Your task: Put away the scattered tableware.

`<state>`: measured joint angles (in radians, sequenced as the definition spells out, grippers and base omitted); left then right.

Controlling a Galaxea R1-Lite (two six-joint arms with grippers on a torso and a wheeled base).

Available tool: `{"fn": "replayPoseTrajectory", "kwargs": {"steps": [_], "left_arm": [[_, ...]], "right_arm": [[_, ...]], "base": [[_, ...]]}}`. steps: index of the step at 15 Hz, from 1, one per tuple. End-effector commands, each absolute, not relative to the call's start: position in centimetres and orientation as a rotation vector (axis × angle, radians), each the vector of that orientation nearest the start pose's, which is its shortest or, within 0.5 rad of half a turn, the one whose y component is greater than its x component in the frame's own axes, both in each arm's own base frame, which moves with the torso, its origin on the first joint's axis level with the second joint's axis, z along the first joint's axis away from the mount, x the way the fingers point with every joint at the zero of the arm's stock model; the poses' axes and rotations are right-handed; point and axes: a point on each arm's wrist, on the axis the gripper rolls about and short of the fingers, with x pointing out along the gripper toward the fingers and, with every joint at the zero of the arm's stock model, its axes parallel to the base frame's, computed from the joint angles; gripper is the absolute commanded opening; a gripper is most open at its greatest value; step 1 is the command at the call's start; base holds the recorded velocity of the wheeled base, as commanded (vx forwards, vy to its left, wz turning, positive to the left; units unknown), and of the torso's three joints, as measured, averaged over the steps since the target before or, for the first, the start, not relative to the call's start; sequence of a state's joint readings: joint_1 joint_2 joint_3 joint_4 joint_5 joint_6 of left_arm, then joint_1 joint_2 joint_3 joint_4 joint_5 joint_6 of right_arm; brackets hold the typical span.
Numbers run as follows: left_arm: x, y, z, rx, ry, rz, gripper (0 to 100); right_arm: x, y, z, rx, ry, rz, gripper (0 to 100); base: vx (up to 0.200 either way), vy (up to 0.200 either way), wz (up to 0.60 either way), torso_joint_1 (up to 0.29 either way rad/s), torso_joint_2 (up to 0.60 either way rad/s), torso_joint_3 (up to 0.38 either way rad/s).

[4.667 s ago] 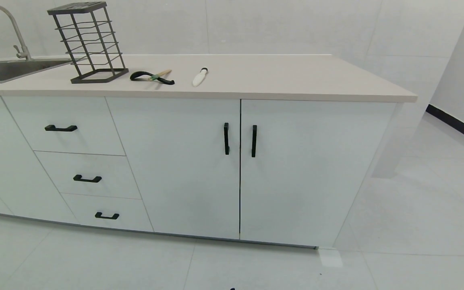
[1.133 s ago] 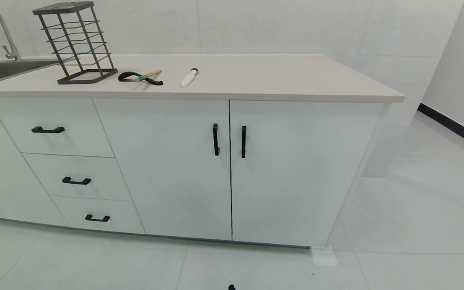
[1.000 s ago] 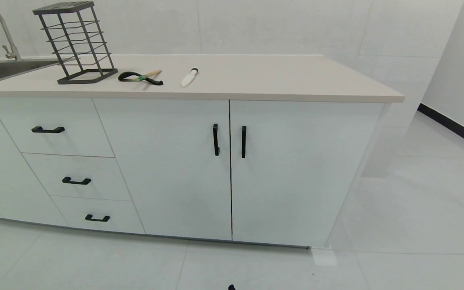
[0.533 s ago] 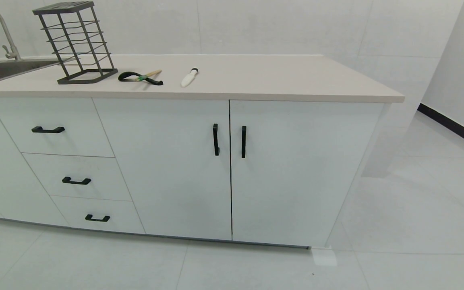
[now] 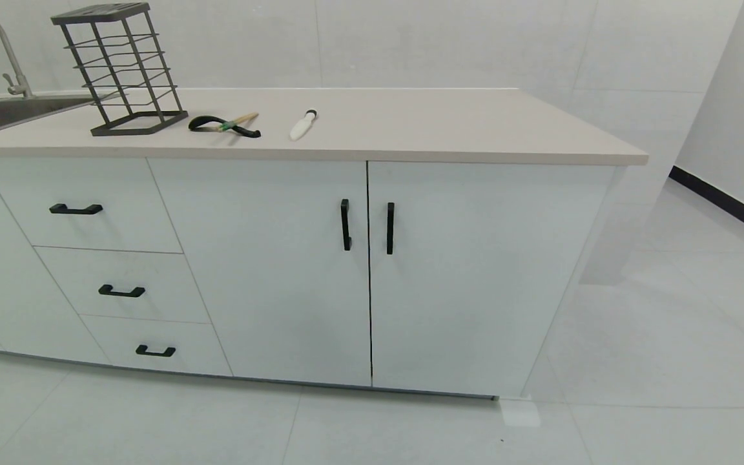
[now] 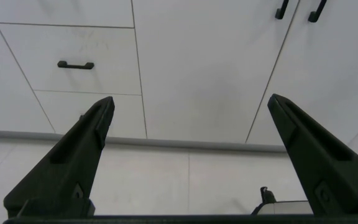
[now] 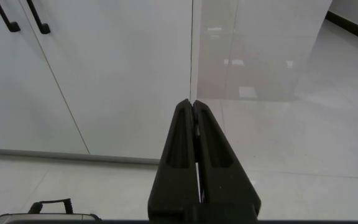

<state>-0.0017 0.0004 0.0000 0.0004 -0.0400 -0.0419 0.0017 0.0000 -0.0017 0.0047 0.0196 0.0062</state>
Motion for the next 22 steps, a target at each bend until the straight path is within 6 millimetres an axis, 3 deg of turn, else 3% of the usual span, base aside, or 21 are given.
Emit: {"fn": "replayPoseTrajectory", "kwargs": {"steps": [1,20,22], "left_arm": [[-2.28,-0.09,7.56,-0.021,-0.001,-0.045,100],[-2.28,-0.11,7.55,0.005,0.0,-0.051,100],[-2.28,-0.11,7.53,0.001,0.001,-0.054,100]], "right_arm": [[-2.29,0.04,7.54,0.006,0.003,0.021,0],[-2.29,0.04,7.54,0.006,0.003,0.021,0],[-2.29,0.04,7.54,0.006,0.003,0.021,0]], "base": [[0.0,0.0,0.0,0.0,0.0,0.0],[0.0,0.0,0.0,0.0,0.0,0.0],[0.0,0.2,0.0,0.005,0.0,0.002]]}}
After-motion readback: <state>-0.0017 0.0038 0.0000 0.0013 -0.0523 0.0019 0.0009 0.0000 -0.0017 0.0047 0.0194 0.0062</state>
